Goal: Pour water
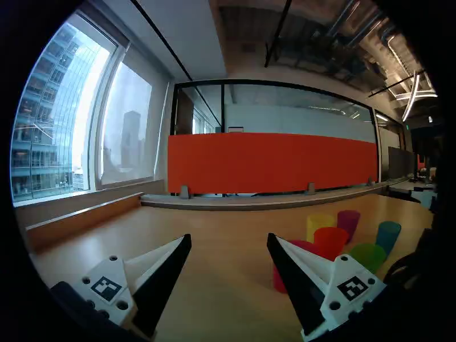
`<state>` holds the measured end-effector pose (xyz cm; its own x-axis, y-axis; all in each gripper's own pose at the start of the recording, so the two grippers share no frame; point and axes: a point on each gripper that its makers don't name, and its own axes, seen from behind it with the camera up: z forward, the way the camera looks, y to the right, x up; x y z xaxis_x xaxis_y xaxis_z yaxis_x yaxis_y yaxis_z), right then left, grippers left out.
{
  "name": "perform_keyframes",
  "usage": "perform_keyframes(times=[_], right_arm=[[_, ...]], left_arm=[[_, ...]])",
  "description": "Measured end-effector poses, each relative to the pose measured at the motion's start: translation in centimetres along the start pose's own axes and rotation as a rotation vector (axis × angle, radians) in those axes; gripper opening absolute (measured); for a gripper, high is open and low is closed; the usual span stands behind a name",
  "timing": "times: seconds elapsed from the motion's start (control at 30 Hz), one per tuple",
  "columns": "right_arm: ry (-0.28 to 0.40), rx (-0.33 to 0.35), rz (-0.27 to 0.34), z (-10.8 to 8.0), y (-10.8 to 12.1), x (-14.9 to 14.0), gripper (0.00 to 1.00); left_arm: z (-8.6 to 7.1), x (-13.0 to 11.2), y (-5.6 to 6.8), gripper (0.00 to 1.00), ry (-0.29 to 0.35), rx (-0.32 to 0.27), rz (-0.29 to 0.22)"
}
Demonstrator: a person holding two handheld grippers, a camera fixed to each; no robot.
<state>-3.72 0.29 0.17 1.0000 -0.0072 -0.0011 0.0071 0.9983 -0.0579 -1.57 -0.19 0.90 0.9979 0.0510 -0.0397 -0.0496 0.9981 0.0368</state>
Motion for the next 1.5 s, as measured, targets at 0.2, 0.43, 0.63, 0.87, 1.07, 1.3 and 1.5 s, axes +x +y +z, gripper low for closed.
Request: perform_keyframes(times=[0.2,0.43,0.63,0.87,1.07,1.3,1.5], right_arm=[[-0.002,-0.001,0.001,0.23,0.06,-0.07,1.00],[-0.002,-0.001,0.001,0.20,0.08,-0.09,1.00],[-0.002,-0.001,0.001,0.13,0.11,-0.21,1.00],[-0.002,-0.001,0.002,0.15,0.16,-0.16,1.00],[-0.002,-0.001,0.001,0.21,0.11,-0.16,1.00],[-0.002,-0.002,0.001,0.29,0.15,-0.15,1.00],[-0.003,-0.001,0.001,0.23,0.14,-0.18,1.00]], left_arm=[[-0.01,0.00,0.00,0.99,0.000,0.000,0.000],[0.00,0.03,-0.04,0.99,0.000,0.000,0.000],[0.02,-0.01,-0.05,0.99,0.000,0.000,0.000],[0.01,-0.03,-0.02,0.99,0.000,0.000,0.000],[0.05,0.01,-0.04,0.99,0.000,0.000,0.000],[0.06,0.02,-0.03,0.99,0.000,0.000,0.000],[0.06,0.07,-0.04,0.99,0.000,0.000,0.000]])
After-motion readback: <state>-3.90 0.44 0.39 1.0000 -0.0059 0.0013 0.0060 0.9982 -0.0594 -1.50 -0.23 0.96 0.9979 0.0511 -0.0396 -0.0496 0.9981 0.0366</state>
